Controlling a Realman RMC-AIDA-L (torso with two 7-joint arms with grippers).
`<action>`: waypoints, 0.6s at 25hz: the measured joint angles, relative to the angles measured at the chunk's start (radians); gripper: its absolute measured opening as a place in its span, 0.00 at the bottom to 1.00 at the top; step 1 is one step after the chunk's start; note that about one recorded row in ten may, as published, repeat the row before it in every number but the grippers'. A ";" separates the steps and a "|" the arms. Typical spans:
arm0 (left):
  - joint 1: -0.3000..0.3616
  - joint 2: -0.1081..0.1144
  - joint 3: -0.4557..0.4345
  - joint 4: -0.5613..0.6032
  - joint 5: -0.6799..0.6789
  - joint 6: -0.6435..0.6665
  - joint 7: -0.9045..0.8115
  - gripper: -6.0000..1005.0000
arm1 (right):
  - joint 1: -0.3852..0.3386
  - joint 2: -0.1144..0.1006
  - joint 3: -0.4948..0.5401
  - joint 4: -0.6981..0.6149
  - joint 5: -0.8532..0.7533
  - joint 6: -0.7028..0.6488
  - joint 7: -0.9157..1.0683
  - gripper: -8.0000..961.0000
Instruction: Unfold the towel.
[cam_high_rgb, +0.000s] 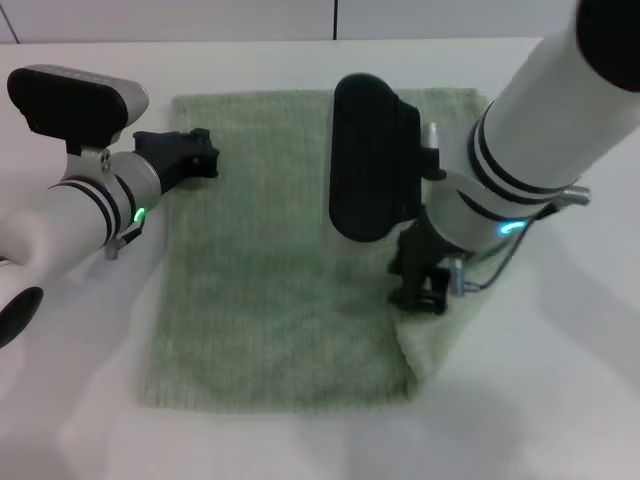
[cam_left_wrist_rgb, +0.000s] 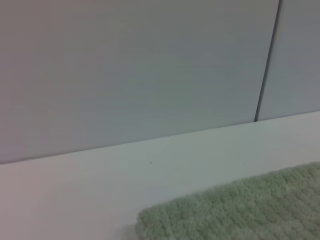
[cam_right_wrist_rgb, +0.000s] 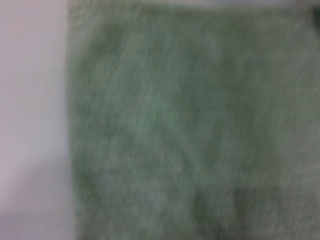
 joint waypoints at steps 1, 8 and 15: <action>0.001 0.000 0.000 -0.005 0.000 0.000 0.000 0.00 | 0.002 0.000 0.002 -0.004 0.001 0.022 0.002 0.28; 0.007 0.000 0.000 -0.010 0.000 0.000 0.000 0.01 | -0.003 -0.009 0.053 -0.133 0.043 0.227 0.010 0.28; 0.008 -0.001 0.001 -0.014 0.000 0.000 0.000 0.02 | -0.047 -0.002 0.087 -0.207 -0.003 0.122 -0.017 0.27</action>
